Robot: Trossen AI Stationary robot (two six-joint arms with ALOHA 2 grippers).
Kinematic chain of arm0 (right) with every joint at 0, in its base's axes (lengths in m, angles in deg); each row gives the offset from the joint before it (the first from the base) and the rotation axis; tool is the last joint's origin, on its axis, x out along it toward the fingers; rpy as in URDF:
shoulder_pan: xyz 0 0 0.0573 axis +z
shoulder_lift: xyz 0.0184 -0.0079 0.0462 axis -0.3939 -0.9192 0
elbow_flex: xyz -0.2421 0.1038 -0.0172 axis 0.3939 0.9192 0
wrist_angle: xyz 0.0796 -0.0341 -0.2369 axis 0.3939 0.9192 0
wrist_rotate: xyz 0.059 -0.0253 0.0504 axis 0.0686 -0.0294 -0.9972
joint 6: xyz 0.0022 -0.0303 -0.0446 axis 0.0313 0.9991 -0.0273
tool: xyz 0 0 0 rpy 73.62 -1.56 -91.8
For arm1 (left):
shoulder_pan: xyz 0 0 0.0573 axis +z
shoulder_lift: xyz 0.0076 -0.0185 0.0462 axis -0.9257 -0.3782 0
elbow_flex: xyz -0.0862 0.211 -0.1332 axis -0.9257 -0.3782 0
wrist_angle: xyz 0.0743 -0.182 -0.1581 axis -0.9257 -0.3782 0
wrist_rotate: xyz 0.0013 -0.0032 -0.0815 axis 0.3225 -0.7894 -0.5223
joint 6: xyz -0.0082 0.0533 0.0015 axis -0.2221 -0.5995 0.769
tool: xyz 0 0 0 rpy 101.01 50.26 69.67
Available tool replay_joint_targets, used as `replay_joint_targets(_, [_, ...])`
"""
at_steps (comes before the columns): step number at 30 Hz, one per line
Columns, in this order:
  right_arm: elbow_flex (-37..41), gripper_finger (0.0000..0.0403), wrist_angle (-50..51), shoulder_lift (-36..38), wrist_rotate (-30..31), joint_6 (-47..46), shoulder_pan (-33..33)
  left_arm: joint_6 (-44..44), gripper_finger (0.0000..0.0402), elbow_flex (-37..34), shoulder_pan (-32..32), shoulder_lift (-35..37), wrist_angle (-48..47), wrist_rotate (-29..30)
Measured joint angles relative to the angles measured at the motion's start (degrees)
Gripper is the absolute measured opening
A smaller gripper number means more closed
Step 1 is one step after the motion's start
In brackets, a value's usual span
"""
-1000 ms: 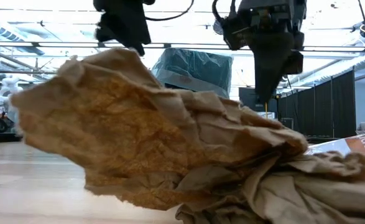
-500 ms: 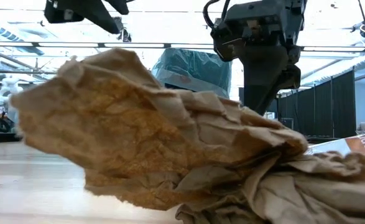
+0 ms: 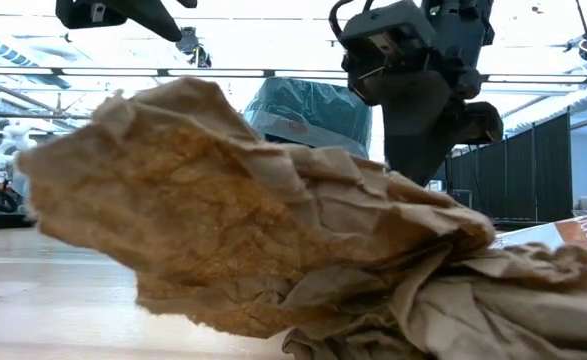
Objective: Place trash/remove bag and relplace
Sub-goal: Put the brown paper into the trash bin
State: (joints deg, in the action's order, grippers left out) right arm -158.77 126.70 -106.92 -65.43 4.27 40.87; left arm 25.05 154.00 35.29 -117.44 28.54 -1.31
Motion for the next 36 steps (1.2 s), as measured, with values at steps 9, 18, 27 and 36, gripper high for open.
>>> replay_joint_targets(9, [0.0, 0.0157, -4.71, -6.15, -0.06, -5.91, 1.67, -2.11, 0.0146, 0.0, -2.28, 0.02, -0.63, -4.08])
replay_joint_targets(18, [-0.09, 0.0021, -4.5, -9.26, -0.91, -6.36, 2.83, -1.62, 0.0146, 0.0, -7.66, 0.39, -0.15, -4.66])
replay_joint_targets(27, [0.09, 0.0003, 4.23, 6.61, 6.39, -10.44, 5.23, -1.99, 0.0146, 0.02, -8.67, 0.43, 0.0, -2.99])
replay_joint_targets(36, [0.02, 0.0001, 13.09, 26.02, 19.58, -6.37, 3.46, -6.26, 0.0146, 0.09, -3.32, 1.22, -1.2, -2.54])
